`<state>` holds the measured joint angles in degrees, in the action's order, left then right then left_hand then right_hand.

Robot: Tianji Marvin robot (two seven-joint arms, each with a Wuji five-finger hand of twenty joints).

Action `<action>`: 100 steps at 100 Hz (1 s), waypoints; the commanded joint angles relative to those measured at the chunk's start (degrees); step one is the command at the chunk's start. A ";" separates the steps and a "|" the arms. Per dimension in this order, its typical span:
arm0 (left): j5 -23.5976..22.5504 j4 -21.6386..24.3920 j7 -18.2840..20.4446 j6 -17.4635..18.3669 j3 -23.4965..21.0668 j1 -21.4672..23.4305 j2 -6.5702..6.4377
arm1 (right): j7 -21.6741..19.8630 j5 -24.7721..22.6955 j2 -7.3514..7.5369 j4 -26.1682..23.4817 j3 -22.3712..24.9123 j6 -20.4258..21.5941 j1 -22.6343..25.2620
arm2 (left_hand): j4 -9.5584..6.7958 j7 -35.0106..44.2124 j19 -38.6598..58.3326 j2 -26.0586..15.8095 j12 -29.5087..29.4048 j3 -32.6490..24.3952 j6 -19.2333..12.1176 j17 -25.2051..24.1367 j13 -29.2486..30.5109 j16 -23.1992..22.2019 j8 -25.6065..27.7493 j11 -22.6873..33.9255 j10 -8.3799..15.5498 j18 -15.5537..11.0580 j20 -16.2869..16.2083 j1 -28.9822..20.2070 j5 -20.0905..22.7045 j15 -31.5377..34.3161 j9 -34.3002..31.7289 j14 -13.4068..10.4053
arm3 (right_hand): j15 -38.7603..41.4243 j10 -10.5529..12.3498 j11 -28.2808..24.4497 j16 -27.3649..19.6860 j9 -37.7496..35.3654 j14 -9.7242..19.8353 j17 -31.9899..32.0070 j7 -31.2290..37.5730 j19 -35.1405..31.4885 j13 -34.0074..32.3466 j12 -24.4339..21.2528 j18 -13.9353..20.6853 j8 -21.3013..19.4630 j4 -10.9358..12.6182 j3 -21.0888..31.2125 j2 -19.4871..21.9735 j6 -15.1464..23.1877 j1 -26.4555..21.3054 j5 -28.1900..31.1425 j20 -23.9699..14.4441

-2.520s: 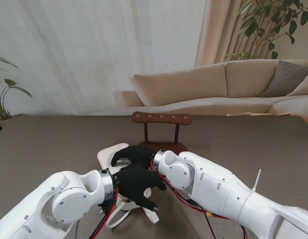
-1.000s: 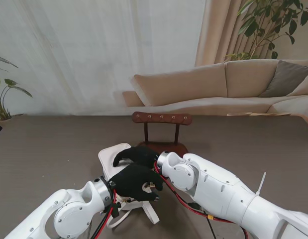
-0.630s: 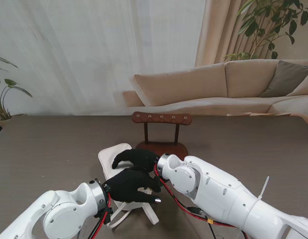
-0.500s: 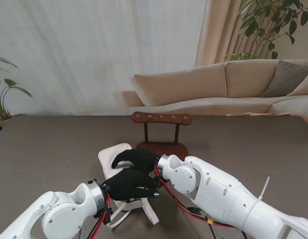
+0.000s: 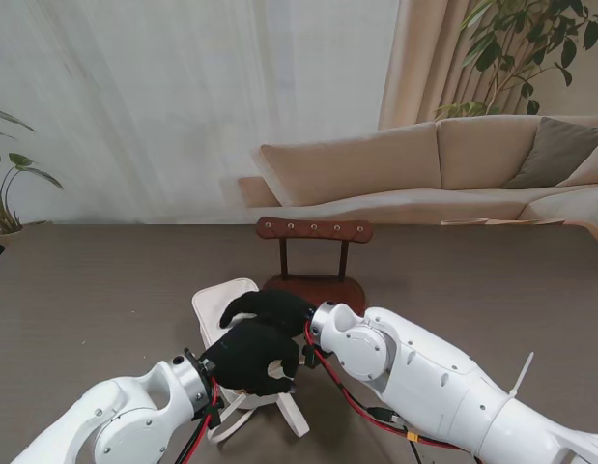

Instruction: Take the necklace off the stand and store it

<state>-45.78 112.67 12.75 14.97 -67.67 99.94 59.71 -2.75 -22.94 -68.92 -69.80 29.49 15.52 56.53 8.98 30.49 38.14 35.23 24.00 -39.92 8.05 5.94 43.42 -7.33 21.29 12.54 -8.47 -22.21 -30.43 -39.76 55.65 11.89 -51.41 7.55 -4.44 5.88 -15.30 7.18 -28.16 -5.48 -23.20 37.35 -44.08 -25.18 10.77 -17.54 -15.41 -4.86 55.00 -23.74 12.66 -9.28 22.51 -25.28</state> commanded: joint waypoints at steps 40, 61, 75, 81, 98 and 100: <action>4.62 5.63 5.67 -6.97 -4.92 3.74 -0.55 | -3.44 -0.84 2.06 -2.34 0.98 -0.20 3.70 | -5.94 -18.94 -3.46 -36.41 -5.67 40.55 1.42 6.19 -1.11 1.08 -4.26 -3.12 -1.26 46.07 -4.91 -17.84 -9.29 -7.19 -3.82 9.64 | 14.89 -3.59 -6.24 5.05 -3.10 -8.74 12.27 -1.01 1.12 -8.73 2.89 0.46 -0.44 -0.25 -3.85 1.23 1.49 4.20 -1.04 -2.28; 2.42 5.20 1.95 -5.49 -5.79 4.34 -0.02 | -4.31 -0.31 3.06 -4.90 4.41 -0.18 6.11 | -5.93 -13.75 14.35 -29.86 -6.07 40.46 -0.45 11.50 9.24 -0.09 0.59 -3.31 -2.97 49.13 -1.40 -26.34 -6.14 -4.23 -0.54 8.79 | 14.69 -4.17 -5.92 4.86 -3.22 -8.90 12.37 -1.34 1.58 -8.72 2.72 0.23 -0.39 0.08 -4.60 2.00 1.79 4.66 -1.06 -2.45; -1.20 6.07 2.91 -4.16 -7.04 4.73 -0.29 | -4.86 -0.01 3.61 -6.77 6.51 -0.37 7.71 | -2.87 -10.35 20.57 -19.50 -4.60 18.78 -5.26 13.57 13.33 -0.54 0.15 -2.92 -4.57 48.88 0.39 -8.48 -2.99 -2.75 1.51 7.67 | 14.52 -4.61 -5.45 4.74 -3.43 -9.23 12.43 -1.51 1.89 -8.59 2.47 -0.11 -0.38 0.15 -5.24 2.15 1.86 4.91 -1.03 -2.59; -2.07 6.56 3.78 -3.91 -7.50 4.91 -0.44 | -5.08 0.00 3.79 -7.22 7.04 -0.31 8.10 | -2.86 -13.59 20.54 -17.97 -4.01 8.94 -3.66 12.92 13.55 -0.56 0.13 -2.80 -4.91 48.54 0.44 1.37 -3.54 -2.66 1.82 7.22 | 14.45 -4.73 -5.24 4.68 -3.51 -9.39 12.41 -1.65 2.03 -8.56 2.37 -0.40 -0.36 0.17 -5.63 2.25 1.96 5.03 -0.97 -2.65; -4.90 7.99 6.79 -3.54 -8.89 5.59 -0.88 | -5.29 0.31 3.81 -7.22 7.22 -0.28 8.12 | -3.50 -16.66 15.33 -15.38 -3.54 9.36 -0.24 7.98 6.16 0.20 -1.70 -2.94 -5.60 47.07 1.37 8.28 -5.99 -5.32 0.77 8.16 | 14.23 -4.99 -4.55 4.50 -3.55 -9.57 12.31 -2.24 2.52 -8.55 2.06 -0.63 -0.25 0.30 -6.89 2.53 2.17 5.09 -1.06 -2.84; -5.04 8.07 7.04 -3.57 -8.97 5.64 -0.92 | -5.30 0.37 3.78 -7.14 7.15 -0.31 8.05 | -3.47 -17.18 14.84 -15.24 -3.68 9.69 0.48 7.56 5.23 0.30 -1.97 -3.25 -5.96 46.95 1.37 8.76 -6.74 -5.65 1.29 8.20 | 14.23 -5.01 -4.48 4.49 -3.51 -9.54 12.32 -2.32 2.57 -8.56 2.03 -0.62 -0.25 0.34 -6.97 2.49 2.12 5.01 -1.12 -2.87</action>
<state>-50.21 121.23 18.18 12.43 -75.33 105.40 59.46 -6.41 -22.68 -65.73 -77.46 37.43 14.93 63.65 5.42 15.82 54.54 18.49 19.25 -30.96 -1.50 15.69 54.95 -8.85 20.51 9.10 6.79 21.83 -28.88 -33.48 51.11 13.41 -50.88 7.81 -1.33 3.28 -18.53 6.97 -29.75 -7.75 -24.19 35.99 -42.77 -25.31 11.95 -18.89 -15.41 -4.78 52.84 -17.82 13.30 -10.69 22.51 -26.74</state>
